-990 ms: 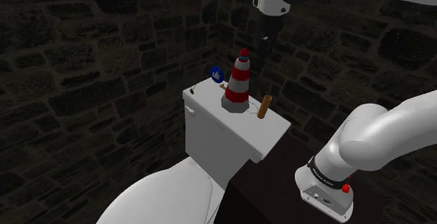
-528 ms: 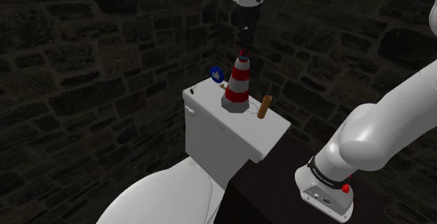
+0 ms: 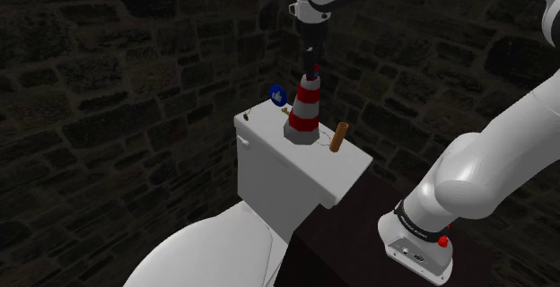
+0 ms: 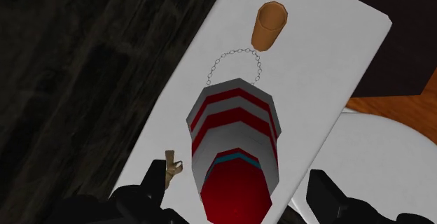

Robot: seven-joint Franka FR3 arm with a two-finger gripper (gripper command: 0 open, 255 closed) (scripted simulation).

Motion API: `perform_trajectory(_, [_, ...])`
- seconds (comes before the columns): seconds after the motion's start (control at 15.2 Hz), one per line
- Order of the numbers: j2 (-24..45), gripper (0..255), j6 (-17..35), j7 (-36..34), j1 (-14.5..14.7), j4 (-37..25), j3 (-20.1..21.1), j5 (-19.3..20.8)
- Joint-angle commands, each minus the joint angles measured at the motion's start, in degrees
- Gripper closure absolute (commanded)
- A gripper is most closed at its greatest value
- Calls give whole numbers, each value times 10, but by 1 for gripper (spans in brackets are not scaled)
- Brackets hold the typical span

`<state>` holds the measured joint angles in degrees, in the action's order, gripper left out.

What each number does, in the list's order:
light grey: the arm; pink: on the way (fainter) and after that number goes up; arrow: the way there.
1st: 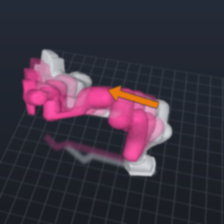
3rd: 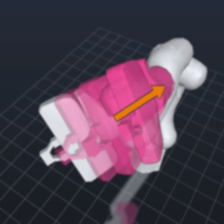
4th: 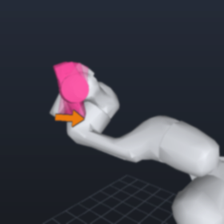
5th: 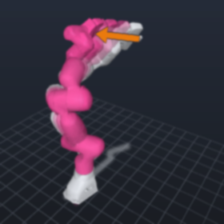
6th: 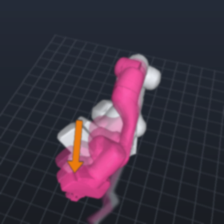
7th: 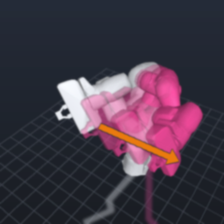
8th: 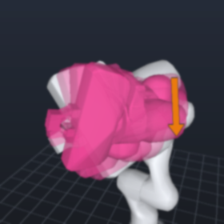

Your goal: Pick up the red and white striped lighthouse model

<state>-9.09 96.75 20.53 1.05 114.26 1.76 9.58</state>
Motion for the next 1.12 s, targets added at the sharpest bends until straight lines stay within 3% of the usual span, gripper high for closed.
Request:
perform_trajectory(0.0, [1, 0, 5, -1, 0, 4, 0, 0])
perform_trajectory(0.07, [0, 255, 5, -1, 0, 4, 0, 0])
perform_trajectory(0.66, [1, 255, 5, -1, 0, 4, 0, 0])
perform_trajectory(1.06, [-1, 255, -40, 5, 1, -41, 1, -1])
